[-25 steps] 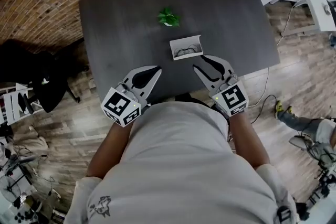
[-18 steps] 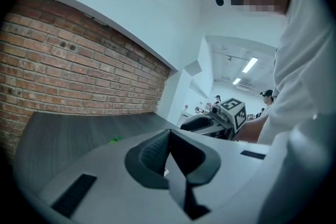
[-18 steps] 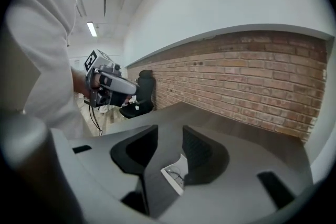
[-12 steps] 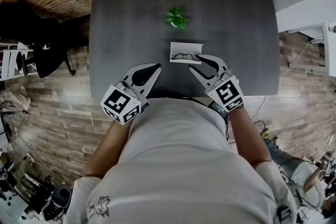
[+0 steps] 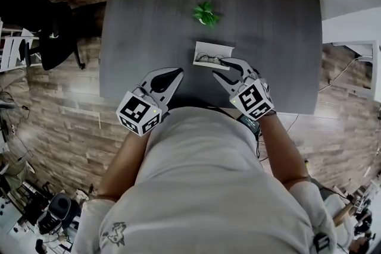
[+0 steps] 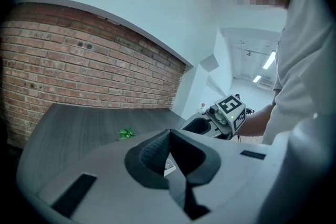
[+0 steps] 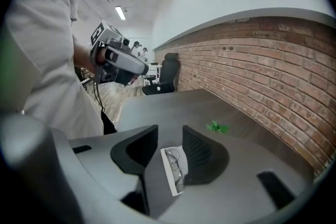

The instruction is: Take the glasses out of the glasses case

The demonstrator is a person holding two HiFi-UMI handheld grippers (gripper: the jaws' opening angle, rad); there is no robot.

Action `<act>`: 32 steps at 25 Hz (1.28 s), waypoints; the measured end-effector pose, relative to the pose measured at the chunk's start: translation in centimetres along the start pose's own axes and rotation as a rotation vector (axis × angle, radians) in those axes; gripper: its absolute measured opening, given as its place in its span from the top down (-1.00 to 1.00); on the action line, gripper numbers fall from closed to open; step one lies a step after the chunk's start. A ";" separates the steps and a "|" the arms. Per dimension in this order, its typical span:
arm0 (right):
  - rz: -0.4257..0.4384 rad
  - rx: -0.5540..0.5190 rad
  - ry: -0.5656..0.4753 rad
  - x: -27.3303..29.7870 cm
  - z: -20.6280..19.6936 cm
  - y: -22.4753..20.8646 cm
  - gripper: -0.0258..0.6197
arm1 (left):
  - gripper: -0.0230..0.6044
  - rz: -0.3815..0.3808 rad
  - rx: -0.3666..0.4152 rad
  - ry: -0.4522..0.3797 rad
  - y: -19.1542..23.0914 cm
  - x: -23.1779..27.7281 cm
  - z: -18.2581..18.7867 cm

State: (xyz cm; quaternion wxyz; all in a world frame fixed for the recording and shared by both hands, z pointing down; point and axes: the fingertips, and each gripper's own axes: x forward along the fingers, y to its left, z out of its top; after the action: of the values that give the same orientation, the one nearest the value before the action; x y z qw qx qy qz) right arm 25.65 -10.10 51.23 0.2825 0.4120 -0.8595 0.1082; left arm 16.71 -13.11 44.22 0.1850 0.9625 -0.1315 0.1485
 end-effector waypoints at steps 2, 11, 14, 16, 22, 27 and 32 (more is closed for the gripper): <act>0.008 -0.018 0.024 0.5 -0.5 0.1 0.45 | 0.89 0.000 -0.006 0.004 0.2 0.4 -0.4; 0.053 -0.111 0.128 3.7 -2.8 0.1 0.52 | 0.89 -0.019 -0.050 0.014 1.2 2.1 -1.5; 0.078 -0.125 0.168 4.9 -4.0 0.1 0.57 | 0.89 -0.027 -0.055 0.028 1.5 2.7 -2.0; 0.092 -0.136 0.200 5.9 -5.1 0.0 0.59 | 0.89 -0.030 -0.061 0.037 2.0 3.0 -2.3; 0.127 -0.159 0.290 8.7 -8.3 -0.4 0.63 | 0.89 -0.036 -0.079 0.061 3.3 3.6 -3.2; 0.149 -0.217 0.365 10.4 -11.0 -0.5 0.68 | 0.89 -0.032 -0.081 0.094 4.5 4.3 -4.8; 0.171 -0.246 0.418 11.8 -12.7 -0.5 0.72 | 0.89 -0.033 -0.092 0.129 5.7 4.9 -6.3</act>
State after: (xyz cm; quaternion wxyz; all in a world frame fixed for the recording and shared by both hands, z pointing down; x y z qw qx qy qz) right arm 25.16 -12.73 68.30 0.4917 0.2692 -0.8209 0.1089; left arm 18.00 -16.74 53.26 0.2394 0.9435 -0.1103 0.2010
